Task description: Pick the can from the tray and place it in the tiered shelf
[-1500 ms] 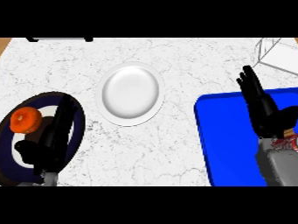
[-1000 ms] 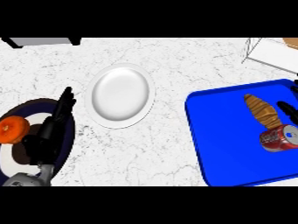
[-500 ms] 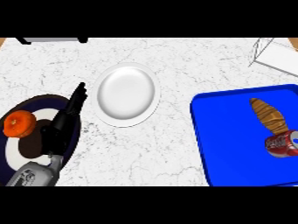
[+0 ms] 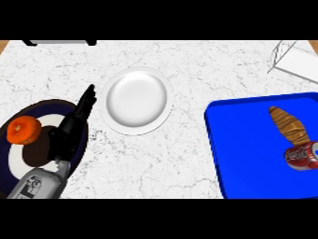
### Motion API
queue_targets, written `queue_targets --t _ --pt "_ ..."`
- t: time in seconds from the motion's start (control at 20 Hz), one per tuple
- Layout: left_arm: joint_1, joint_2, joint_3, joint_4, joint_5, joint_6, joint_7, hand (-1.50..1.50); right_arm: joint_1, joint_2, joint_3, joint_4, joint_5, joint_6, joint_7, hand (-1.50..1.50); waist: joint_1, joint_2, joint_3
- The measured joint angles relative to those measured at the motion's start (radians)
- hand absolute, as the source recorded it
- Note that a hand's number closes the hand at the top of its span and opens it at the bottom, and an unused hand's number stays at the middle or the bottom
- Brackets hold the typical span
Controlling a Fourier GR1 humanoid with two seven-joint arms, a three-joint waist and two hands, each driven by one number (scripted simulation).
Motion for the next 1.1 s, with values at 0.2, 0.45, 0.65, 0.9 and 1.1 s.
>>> queue_targets --t 0.2,0.45,0.65,0.9,1.1 --pt "0.004 -0.002 0.01 0.008 -0.003 -0.02 -0.008 0.0 0.038 -0.067 0.018 -0.133 0.013 0.034 0.147 -1.5 0.002 -0.001 -0.001" --pt "0.003 -0.006 0.016 0.0 -0.01 -0.025 0.002 0.0 0.062 -0.173 0.079 -0.265 0.057 0.101 0.321 -1.5 0.008 -0.001 -0.001" --pt "-0.014 -0.009 0.026 0.008 -0.012 -0.033 0.012 0.0 0.083 -0.265 0.123 -0.354 0.104 0.167 0.439 -1.5 0.007 0.0 -0.001" --pt "-0.021 -0.025 0.043 0.027 -0.021 -0.051 0.003 0.0 0.091 -0.279 0.151 -0.507 0.14 0.189 0.617 -1.5 0.005 0.0 -0.001" --pt "-0.003 -0.027 0.071 0.033 -0.033 -0.078 -0.012 0.0 0.096 -0.239 0.145 -0.597 0.158 0.22 0.715 -1.5 0.006 0.0 0.0"
